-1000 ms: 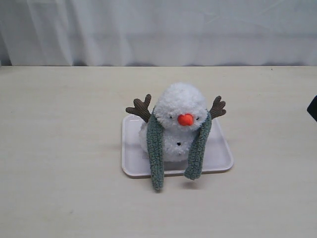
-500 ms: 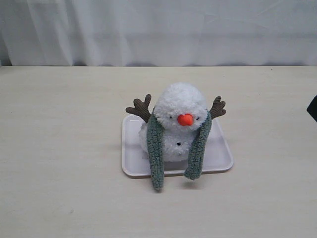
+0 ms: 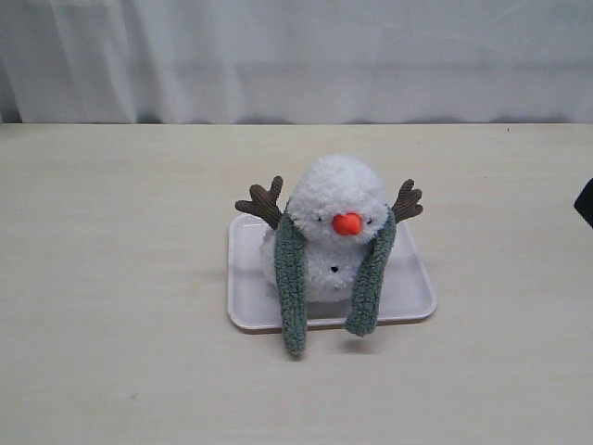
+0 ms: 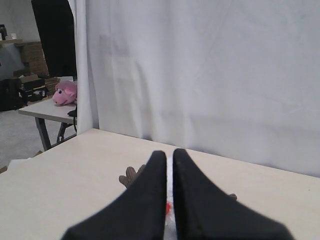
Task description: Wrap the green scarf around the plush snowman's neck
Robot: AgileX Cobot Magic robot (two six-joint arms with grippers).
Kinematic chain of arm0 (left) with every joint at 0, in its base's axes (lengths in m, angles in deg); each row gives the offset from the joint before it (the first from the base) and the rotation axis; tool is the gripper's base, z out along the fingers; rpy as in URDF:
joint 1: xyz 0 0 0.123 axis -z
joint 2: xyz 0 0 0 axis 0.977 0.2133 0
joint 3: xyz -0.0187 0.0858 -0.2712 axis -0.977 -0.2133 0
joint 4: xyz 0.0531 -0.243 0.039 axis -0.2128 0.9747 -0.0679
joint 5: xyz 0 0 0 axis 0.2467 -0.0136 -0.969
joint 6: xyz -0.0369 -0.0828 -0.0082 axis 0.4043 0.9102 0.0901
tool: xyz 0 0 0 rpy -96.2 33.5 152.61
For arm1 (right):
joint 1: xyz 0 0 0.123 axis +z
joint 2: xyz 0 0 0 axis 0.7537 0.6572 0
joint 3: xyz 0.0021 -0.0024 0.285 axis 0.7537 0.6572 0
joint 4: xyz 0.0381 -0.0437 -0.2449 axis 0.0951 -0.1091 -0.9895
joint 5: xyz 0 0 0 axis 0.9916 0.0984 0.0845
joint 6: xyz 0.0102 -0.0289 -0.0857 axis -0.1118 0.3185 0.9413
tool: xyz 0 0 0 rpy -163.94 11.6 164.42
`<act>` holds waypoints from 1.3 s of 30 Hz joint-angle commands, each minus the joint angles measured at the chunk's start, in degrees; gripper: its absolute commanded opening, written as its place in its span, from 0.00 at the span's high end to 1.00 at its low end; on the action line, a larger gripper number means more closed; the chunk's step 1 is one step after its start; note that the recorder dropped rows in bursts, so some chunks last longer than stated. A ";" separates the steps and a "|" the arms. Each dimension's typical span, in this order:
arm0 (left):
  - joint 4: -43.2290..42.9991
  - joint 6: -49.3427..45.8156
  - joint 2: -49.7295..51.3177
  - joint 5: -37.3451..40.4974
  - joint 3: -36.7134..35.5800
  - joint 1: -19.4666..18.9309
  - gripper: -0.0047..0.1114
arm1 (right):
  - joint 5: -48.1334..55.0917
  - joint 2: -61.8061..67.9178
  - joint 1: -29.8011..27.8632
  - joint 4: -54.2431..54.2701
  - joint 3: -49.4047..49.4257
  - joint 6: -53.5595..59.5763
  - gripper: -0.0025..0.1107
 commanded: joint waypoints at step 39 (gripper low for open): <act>-2.89 0.00 -3.56 -2.01 -1.17 -12.72 0.96 | 0.13 -0.21 0.05 0.17 0.26 0.06 0.94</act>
